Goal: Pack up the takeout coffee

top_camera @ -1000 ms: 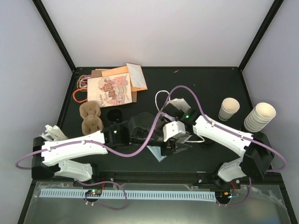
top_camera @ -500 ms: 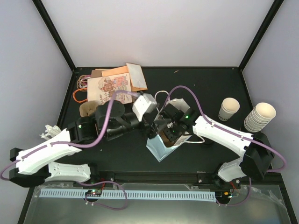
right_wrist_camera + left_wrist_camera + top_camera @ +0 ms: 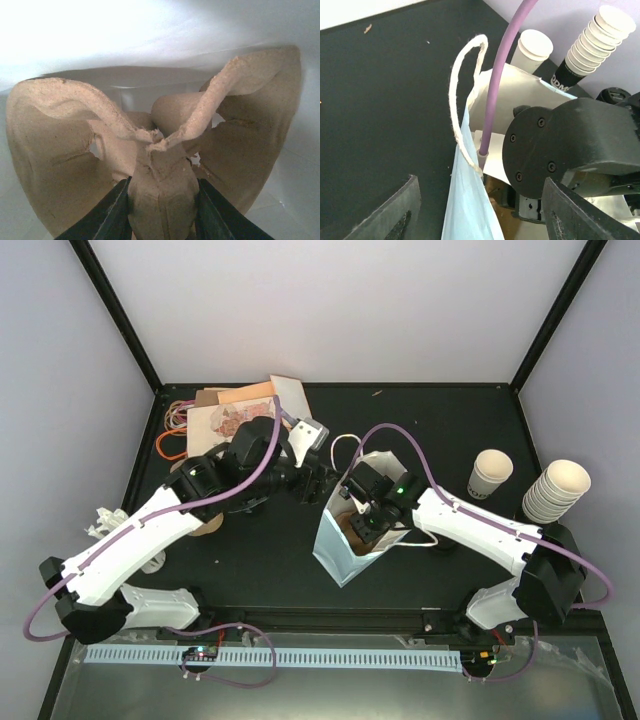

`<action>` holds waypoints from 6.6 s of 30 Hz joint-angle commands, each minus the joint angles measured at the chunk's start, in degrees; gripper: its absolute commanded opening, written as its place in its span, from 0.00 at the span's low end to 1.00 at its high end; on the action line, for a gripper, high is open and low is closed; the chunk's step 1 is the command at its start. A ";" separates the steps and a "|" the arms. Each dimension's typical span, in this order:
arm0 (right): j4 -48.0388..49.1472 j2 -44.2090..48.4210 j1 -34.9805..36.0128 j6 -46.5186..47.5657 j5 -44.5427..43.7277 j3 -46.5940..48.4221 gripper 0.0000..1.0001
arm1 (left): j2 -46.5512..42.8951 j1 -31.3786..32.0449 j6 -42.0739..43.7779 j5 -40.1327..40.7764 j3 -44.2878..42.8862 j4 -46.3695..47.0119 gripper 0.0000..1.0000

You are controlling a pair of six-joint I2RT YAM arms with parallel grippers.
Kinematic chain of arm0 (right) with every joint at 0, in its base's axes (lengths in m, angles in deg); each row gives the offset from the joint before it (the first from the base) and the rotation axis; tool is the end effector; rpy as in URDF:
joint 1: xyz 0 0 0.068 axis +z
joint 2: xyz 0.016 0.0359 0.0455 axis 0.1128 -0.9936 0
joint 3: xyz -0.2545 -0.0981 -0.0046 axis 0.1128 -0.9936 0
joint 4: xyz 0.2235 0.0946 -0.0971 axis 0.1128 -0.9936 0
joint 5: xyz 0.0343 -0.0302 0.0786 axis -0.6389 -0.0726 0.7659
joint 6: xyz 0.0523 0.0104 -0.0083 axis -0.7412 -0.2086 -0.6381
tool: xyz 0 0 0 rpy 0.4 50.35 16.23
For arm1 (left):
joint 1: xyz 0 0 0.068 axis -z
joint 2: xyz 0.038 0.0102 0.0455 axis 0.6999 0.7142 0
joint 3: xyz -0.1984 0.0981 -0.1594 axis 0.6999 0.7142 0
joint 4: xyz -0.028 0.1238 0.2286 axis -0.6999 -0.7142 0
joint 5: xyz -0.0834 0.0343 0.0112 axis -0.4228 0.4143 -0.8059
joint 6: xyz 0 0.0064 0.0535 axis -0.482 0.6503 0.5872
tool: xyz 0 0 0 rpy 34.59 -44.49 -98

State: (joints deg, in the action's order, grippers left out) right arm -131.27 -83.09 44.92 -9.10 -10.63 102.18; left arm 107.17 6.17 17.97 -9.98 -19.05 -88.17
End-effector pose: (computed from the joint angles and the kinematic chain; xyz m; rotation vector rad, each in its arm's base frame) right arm 0.1694 0.2088 0.2550 -0.8665 2.7078 0.1722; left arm 0.1556 -0.1919 0.4166 0.6650 2.1310 -0.7265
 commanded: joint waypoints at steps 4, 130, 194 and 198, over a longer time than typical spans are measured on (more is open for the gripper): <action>0.99 0.69 0.39 0.13 -0.45 -0.09 0.35 | 1.63 -4.18 0.04 -7.81 0.81 3.37 0.54; 17.06 -17.77 1.57 -0.95 3.98 -9.80 0.47 | 1.70 -18.27 6.23 -20.91 -1.61 6.09 0.02; 7.44 -6.55 1.59 -0.65 -1.61 -3.30 0.85 | 3.02 -18.24 8.25 -23.88 -0.76 5.02 0.02; 7.26 -6.51 1.59 -0.92 -1.52 -3.12 0.87 | 4.60 -18.31 8.16 -23.76 -0.77 4.97 0.02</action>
State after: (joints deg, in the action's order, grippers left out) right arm -123.05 -90.19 46.49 -9.54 -10.98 97.57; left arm 110.95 -11.73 25.34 -33.70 -19.33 -84.02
